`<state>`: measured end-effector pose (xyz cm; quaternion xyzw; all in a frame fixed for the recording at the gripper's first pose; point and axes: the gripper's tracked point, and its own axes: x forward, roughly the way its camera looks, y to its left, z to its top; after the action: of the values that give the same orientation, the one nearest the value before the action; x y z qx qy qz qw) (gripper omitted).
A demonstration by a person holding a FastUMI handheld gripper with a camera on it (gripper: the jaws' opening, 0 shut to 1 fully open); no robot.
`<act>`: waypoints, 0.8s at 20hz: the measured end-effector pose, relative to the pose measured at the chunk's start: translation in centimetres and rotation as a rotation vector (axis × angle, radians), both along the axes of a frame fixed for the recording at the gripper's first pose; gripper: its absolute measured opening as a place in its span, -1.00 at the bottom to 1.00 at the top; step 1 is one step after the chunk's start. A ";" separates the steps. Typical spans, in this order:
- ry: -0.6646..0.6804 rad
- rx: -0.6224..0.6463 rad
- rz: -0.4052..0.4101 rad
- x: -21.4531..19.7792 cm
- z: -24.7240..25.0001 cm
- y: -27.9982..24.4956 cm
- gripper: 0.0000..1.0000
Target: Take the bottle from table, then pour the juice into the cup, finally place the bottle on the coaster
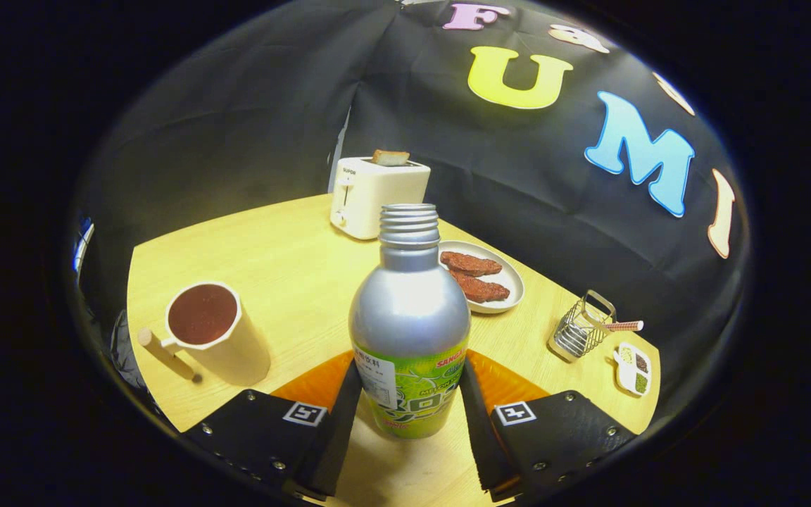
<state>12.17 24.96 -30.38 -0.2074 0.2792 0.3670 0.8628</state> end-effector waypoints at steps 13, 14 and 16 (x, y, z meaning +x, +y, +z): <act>-0.009 0.149 -0.014 4.5 -1.4 3.1 0.51; -0.014 0.153 -0.016 4.8 -1.6 3.2 0.50; -0.027 0.148 -0.033 5.4 -2.0 3.1 0.51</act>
<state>17.60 28.02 -32.41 -0.1432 0.2428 0.3694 0.8855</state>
